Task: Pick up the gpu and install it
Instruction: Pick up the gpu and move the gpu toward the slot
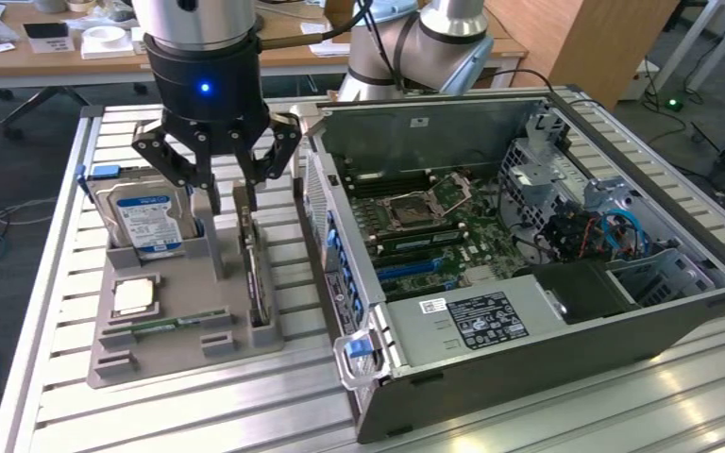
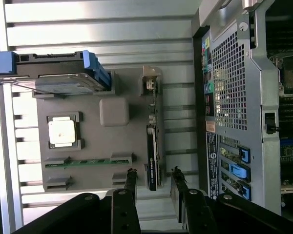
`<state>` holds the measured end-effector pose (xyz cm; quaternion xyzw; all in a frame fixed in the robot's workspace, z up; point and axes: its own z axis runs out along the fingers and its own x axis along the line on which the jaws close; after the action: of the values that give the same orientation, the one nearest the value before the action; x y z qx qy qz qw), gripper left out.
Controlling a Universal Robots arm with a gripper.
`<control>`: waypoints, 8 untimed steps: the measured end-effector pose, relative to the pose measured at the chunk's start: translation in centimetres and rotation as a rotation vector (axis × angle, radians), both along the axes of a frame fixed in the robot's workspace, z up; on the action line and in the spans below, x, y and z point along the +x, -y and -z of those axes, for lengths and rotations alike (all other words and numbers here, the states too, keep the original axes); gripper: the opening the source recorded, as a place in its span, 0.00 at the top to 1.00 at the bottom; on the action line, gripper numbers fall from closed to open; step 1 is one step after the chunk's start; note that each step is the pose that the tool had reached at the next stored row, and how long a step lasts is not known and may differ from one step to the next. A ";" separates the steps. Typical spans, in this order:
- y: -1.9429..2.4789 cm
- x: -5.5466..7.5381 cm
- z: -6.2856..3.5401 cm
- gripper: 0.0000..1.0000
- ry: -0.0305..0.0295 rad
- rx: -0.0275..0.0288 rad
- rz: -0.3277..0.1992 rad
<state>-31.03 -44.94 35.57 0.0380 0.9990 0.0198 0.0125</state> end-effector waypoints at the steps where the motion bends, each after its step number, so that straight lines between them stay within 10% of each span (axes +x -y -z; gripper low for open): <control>1: 0.00 0.0 0.04 0.58 0.0000 -0.0001 0.000; 8: 0.00 0.0 0.36 0.58 0.0001 0.0001 0.000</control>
<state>-31.05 -44.94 35.21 0.0380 0.9990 0.0198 0.0126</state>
